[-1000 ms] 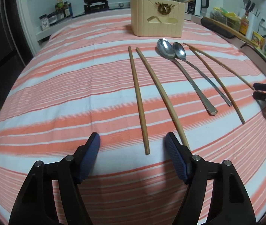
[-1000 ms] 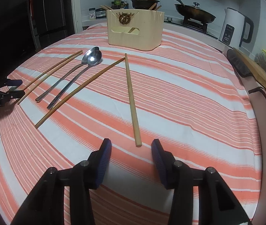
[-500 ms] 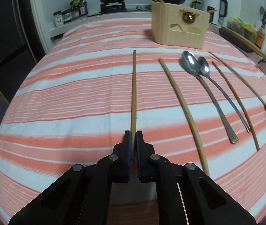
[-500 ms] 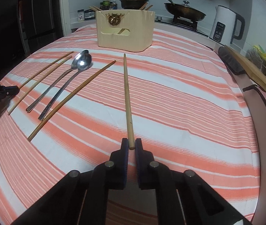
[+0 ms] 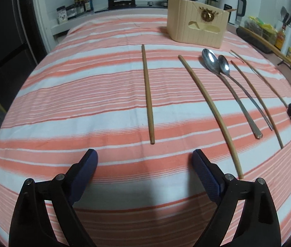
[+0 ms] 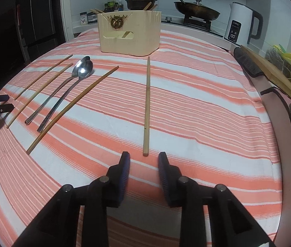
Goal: Organize utensils
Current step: 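Close the left gripper on one chopstick while the right closes on another, then lift both chopsticks and carry them toward the wooden box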
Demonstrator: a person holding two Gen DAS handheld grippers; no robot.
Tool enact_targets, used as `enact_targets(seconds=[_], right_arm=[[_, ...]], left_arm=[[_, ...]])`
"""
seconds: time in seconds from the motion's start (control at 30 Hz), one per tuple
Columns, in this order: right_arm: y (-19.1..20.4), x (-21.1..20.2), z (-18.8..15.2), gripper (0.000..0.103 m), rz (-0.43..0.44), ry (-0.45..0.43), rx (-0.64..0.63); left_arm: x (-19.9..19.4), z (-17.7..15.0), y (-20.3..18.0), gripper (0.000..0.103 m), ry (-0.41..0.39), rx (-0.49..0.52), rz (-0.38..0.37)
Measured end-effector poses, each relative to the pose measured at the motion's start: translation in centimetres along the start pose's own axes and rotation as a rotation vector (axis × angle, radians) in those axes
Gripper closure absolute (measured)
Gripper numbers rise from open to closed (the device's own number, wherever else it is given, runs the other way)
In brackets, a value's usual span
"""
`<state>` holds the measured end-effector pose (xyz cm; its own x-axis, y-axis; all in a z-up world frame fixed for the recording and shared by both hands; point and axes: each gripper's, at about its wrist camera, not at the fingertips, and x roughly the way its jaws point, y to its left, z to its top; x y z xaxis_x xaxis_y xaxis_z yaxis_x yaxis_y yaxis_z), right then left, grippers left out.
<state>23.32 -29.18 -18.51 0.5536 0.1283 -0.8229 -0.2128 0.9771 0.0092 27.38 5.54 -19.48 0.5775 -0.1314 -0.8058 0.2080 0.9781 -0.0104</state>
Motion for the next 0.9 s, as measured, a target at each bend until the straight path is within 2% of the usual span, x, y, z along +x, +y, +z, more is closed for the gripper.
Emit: enact_targets(seconds=[0.13,0.23,0.27,0.3,0.33,0.37,0.4,0.43,0.5,0.57,0.9], right_arm=[[0.4,0.3,0.3,0.074,-0.009,-0.002,-0.016],[0.4,0.7,0.8,0.074,-0.006,-0.002,-0.012],[0.4,0.9,1.0,0.074,-0.004,-0.002,-0.01],[0.4,1.1,1.3,0.074,-0.001,0.0,-0.007],[0.4,1.3,1.5,0.074,0.0,0.002,0.0],[0.4,1.5,1.7,0.08,0.002,0.001,0.012],[0.3,1.7,2.0,0.095,-0.001,0.001,0.024],[0.3,1.8,2.2,0.096,-0.005,0.002,0.035],[0.4,1.7,2.5,0.097,-0.017,-0.007,0.049],[0.6,0.6,2.8,0.097,-0.015,-0.051,0.059],[3.2,-9.2,6.7,0.097,-0.037,-0.277,0.017]], left_arm=[[0.4,0.4,-0.5,0.013,0.001,0.01,-0.011],[0.4,0.7,-0.7,0.026,-0.014,0.008,-0.016],[0.4,0.9,-0.8,0.038,-0.023,0.006,-0.018],[0.5,1.2,-0.8,0.045,-0.031,0.004,-0.018],[0.5,1.4,-0.8,0.072,-0.039,0.001,-0.015],[0.7,1.7,-0.8,0.101,-0.045,-0.001,-0.003],[0.8,1.9,-0.7,0.1,-0.045,-0.007,-0.001],[0.8,2.2,-0.5,0.1,-0.05,-0.02,-0.007],[0.3,2.3,0.0,0.101,-0.068,-0.045,-0.007],[-1.0,2.4,0.3,0.101,-0.098,-0.056,-0.007],[-11.1,5.8,-0.4,0.101,-0.319,-0.058,-0.064]])
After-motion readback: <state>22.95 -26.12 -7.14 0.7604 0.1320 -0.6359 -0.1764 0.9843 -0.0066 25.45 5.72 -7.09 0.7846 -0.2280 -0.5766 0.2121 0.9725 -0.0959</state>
